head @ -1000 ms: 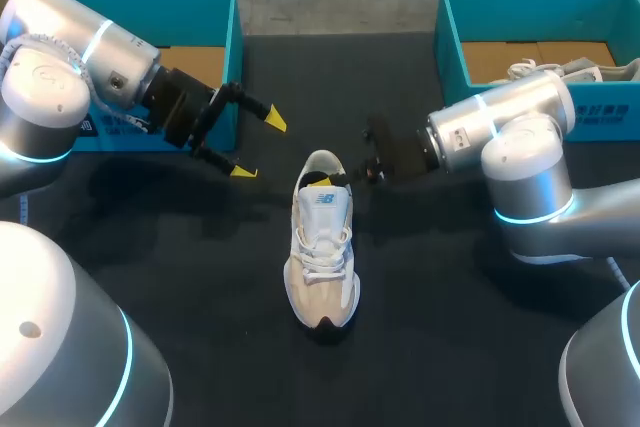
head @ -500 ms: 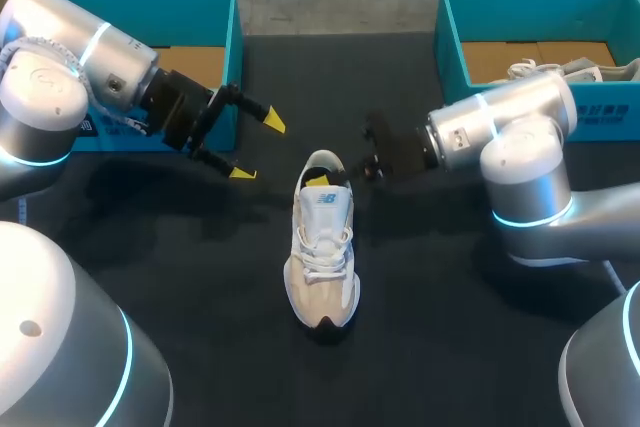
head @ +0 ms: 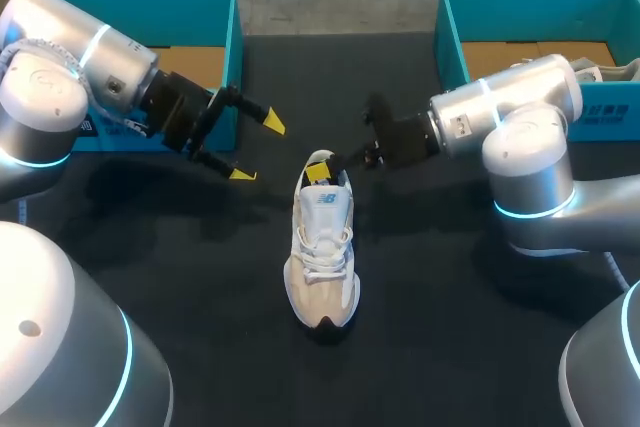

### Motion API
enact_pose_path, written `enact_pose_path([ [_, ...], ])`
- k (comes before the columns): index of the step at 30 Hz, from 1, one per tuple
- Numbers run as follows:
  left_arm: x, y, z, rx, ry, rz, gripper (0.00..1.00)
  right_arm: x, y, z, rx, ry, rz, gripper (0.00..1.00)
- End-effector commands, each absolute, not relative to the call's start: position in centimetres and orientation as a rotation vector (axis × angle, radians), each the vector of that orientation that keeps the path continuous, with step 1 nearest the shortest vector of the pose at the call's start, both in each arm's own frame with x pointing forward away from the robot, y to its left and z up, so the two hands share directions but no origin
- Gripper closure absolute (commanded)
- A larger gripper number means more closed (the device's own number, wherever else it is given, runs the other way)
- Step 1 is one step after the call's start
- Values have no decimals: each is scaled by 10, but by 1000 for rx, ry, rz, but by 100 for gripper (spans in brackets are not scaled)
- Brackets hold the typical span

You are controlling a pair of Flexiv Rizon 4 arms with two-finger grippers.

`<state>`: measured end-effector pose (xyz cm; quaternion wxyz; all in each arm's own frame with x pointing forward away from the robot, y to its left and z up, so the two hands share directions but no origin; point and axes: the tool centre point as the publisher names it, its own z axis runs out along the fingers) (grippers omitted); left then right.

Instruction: Take the shoe out of the shoebox, open the shoe tongue, remove and reinsert the insole, then place the shoe into the shoebox

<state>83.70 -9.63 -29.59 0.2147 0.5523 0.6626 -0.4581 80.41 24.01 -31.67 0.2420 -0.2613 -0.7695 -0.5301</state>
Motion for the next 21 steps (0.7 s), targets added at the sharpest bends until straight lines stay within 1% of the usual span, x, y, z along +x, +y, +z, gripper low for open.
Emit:
enact_pose_path([
  [1,835,-94,-297,1527,1840,-1265,0,813,242,-314,-699,-2117,-1450,58],
  [8,834,-94,-296,1518,1848,-1263,0,824,244,-300,-668,-2142,-1480,59],
  [11,834,-94,-297,1519,1848,-1267,0,823,242,-297,-674,-2148,-1490,67],
  [14,835,-94,-298,1516,1849,-1267,0,821,236,-294,-717,-2144,-1509,77],
  [17,838,-93,-296,1516,1850,-1261,0,819,230,-289,-761,-2149,-1539,96],
  [18,839,-92,-295,1516,1851,-1257,0,818,230,-287,-772,-2152,-1546,100],
  [21,840,-91,-292,1517,1853,-1248,0,817,227,-284,-797,-2157,-1554,100],
])
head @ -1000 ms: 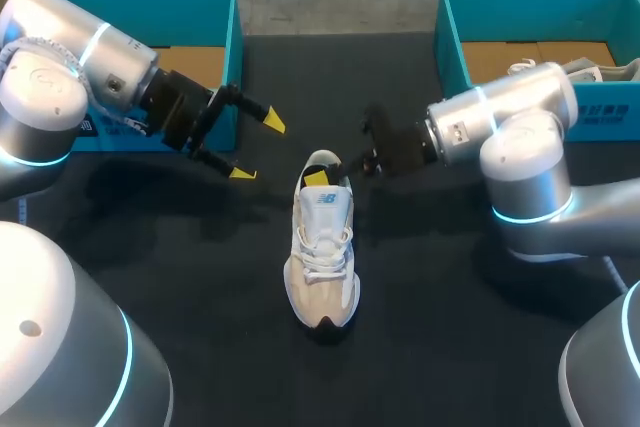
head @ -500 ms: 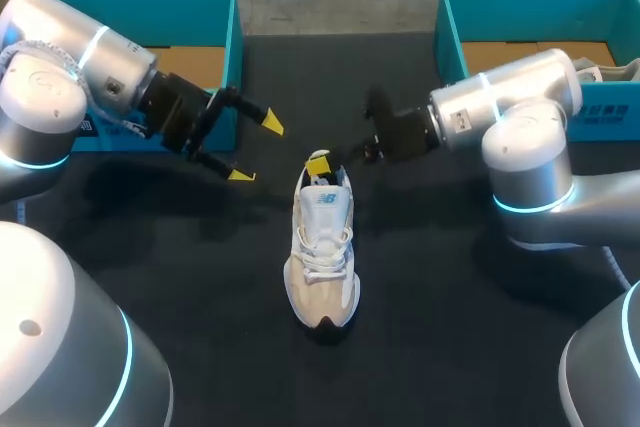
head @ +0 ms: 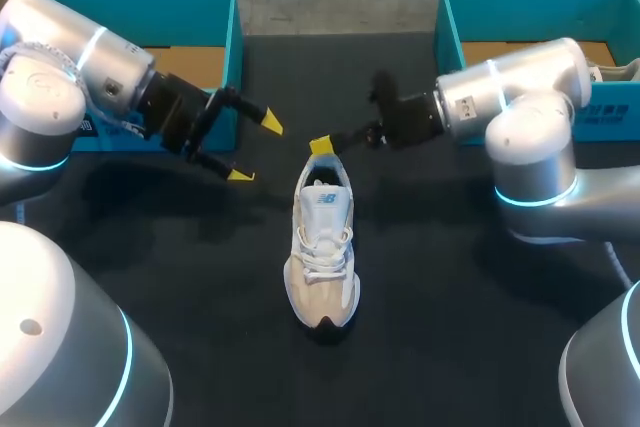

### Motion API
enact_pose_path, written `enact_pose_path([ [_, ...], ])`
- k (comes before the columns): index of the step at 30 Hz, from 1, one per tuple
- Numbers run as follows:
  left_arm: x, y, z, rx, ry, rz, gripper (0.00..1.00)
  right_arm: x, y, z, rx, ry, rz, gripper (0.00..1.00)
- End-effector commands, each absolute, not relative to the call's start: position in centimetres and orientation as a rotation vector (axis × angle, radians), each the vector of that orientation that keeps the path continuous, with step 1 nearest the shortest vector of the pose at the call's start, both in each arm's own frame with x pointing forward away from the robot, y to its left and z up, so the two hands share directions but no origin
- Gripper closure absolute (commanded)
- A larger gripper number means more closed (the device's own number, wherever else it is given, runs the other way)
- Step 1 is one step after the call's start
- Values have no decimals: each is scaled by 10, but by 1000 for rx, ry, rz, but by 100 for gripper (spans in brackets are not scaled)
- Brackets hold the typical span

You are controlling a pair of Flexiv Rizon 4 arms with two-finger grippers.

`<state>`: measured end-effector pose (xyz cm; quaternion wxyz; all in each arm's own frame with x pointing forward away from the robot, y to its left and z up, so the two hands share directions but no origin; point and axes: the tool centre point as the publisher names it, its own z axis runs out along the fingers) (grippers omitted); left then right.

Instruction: Take the shoe out of the shoebox, open the shoe tongue, remove and reinsert the insole, then place the shoe into the shoebox

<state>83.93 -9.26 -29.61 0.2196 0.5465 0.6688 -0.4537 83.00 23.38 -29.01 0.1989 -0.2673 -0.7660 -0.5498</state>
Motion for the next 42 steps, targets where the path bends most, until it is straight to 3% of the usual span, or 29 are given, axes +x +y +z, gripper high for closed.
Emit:
enact_pose_path([
  [1,839,-90,-291,1517,1853,-1247,0,817,226,-284,-805,-2157,-1553,100],
  [22,836,-81,-293,1497,1864,-1245,0,804,210,-209,-1008,-2376,-1343,100],
  [42,839,-60,-266,1536,1897,-1186,0,804,211,-209,-1044,-2388,-1330,100],
])
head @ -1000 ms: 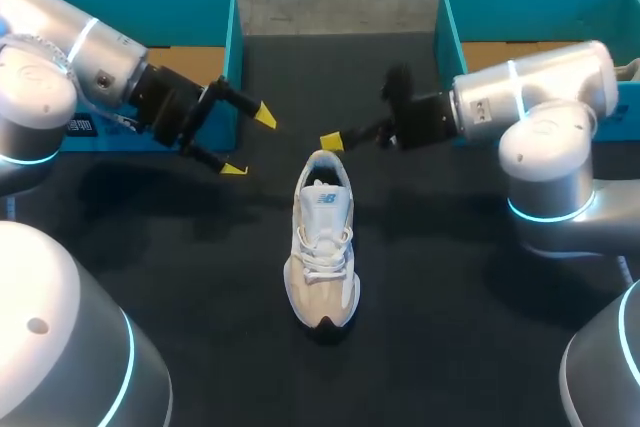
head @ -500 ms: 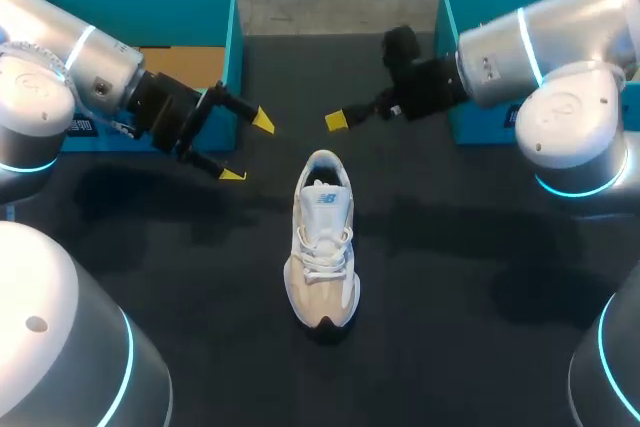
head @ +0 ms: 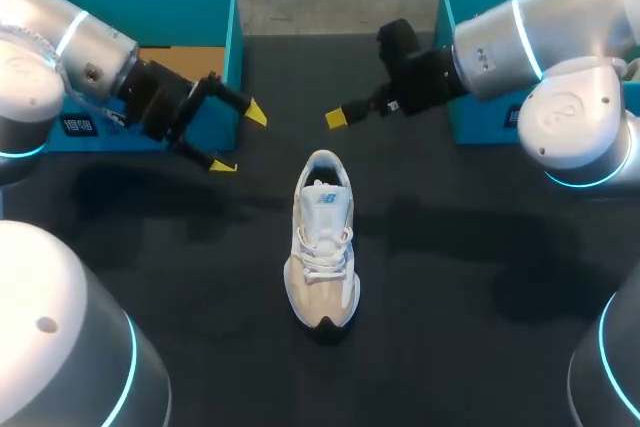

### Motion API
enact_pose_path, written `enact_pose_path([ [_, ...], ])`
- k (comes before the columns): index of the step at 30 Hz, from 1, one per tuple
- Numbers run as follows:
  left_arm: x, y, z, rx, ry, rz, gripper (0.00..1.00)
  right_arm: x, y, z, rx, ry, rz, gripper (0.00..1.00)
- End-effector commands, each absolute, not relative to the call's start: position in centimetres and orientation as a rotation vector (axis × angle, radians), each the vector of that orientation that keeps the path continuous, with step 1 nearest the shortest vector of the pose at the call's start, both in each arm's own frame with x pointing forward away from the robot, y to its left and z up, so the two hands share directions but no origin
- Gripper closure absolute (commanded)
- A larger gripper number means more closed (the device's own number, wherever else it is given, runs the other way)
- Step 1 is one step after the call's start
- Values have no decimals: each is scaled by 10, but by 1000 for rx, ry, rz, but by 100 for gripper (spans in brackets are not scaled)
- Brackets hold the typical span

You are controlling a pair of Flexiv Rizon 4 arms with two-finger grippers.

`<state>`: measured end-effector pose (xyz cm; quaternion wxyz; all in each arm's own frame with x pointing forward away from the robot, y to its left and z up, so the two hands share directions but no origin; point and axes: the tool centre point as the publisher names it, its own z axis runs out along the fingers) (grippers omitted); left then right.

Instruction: Take the shoe out of the shoebox, open the shoe tongue, remove and reinsert the insole, then place the shoe into the shoebox

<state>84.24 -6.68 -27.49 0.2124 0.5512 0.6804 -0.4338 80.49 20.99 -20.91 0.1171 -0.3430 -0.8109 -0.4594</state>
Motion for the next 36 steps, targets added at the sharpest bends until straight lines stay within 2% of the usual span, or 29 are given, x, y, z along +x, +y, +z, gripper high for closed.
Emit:
enact_pose_path([
  [1,840,-58,-263,1533,1898,-1173,0,804,211,-208,-1132,-2420,-1252,100],
  [16,846,-42,-254,1500,1934,-1123,0,793,197,-208,-1852,-2477,-810,100],
  [25,845,-35,-247,1501,1952,-1097,0,788,200,-217,-1977,-2570,-510,100],
  [36,845,0,-211,1539,1978,-985,0,779,207,-232,-1982,-2600,-374,100],
])
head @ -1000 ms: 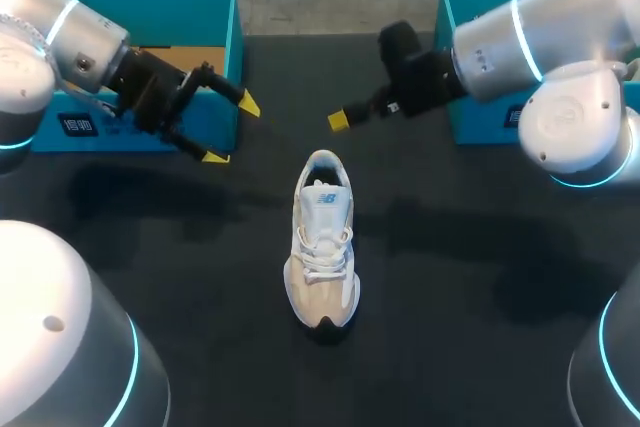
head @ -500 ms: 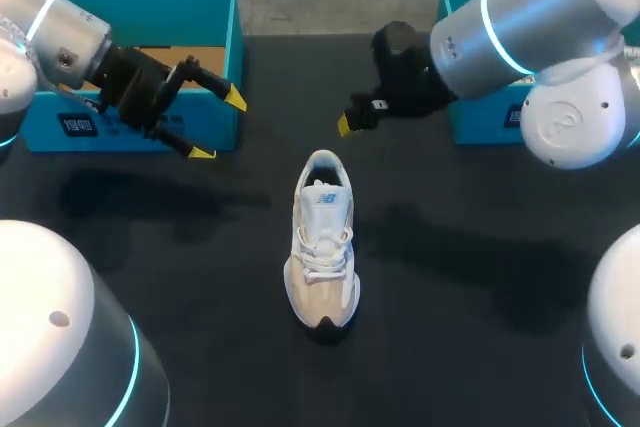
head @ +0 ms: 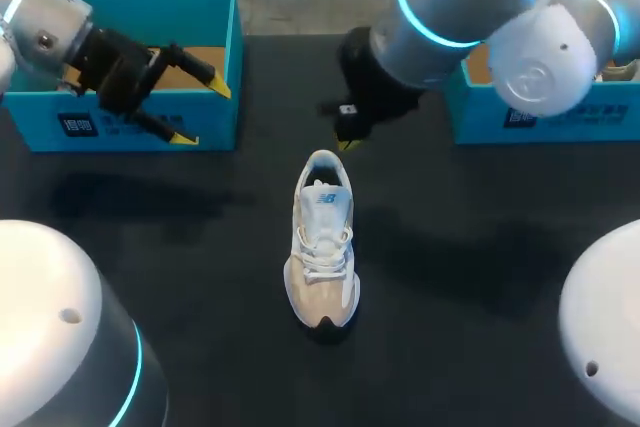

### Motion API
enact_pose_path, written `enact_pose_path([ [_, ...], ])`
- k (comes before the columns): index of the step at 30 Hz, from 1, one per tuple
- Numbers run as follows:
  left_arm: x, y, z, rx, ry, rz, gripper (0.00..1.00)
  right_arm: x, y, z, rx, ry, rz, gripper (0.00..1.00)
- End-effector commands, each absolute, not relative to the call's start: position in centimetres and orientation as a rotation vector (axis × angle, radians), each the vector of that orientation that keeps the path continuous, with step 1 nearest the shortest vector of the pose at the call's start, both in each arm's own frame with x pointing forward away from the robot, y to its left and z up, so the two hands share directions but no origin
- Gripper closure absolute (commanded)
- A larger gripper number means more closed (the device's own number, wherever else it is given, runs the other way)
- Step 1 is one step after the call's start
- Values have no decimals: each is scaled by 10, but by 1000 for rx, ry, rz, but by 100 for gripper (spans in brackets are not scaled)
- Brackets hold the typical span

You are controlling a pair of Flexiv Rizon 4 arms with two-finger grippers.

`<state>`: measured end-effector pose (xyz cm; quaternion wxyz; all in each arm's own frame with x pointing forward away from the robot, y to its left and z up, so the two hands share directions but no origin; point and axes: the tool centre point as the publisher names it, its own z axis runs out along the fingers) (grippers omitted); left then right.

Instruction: Take the shoe out of the shoebox, open the shoe tongue, remove and reinsert the insole, then place the shoe into the shoebox

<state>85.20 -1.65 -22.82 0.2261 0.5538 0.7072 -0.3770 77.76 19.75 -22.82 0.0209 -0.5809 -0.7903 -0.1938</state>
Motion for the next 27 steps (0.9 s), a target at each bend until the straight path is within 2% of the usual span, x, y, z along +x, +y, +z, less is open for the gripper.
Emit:
enact_pose_path([
  [1,845,4,-208,1541,1984,-973,0,779,208,-234,-1979,-2602,-360,100],
  [27,853,73,-168,1470,2065,-770,0,778,214,-247,-1967,-2607,-288,100],
])
